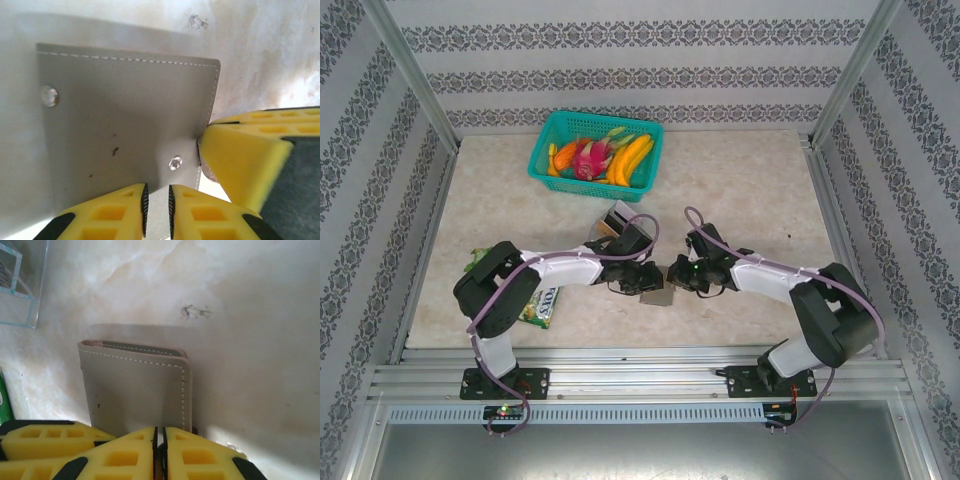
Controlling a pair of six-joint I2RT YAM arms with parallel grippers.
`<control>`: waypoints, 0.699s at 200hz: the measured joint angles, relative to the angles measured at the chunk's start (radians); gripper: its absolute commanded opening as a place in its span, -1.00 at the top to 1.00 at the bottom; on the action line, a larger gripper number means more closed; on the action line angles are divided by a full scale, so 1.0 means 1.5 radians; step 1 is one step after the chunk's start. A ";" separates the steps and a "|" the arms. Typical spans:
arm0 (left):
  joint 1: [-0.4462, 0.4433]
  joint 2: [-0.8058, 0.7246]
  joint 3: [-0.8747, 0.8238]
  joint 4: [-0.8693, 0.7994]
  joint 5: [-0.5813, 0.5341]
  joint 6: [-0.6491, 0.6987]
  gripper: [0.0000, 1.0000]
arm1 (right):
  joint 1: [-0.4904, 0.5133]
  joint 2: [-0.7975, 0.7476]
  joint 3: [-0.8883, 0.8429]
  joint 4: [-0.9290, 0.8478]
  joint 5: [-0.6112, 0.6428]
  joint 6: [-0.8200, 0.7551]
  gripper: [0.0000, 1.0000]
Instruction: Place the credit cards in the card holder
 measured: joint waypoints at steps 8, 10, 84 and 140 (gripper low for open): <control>0.000 -0.012 -0.007 -0.003 -0.013 0.000 0.47 | 0.004 0.009 0.007 -0.001 0.000 0.000 0.74; 0.000 -0.016 -0.009 -0.005 -0.017 0.001 0.46 | 0.004 0.011 0.008 -0.001 0.000 0.000 0.74; 0.000 -0.055 -0.018 -0.075 -0.109 0.020 0.28 | 0.004 0.032 0.029 -0.005 -0.016 -0.006 0.58; 0.000 -0.021 -0.009 -0.087 -0.116 0.027 0.25 | 0.002 0.022 0.029 -0.006 -0.029 -0.005 0.41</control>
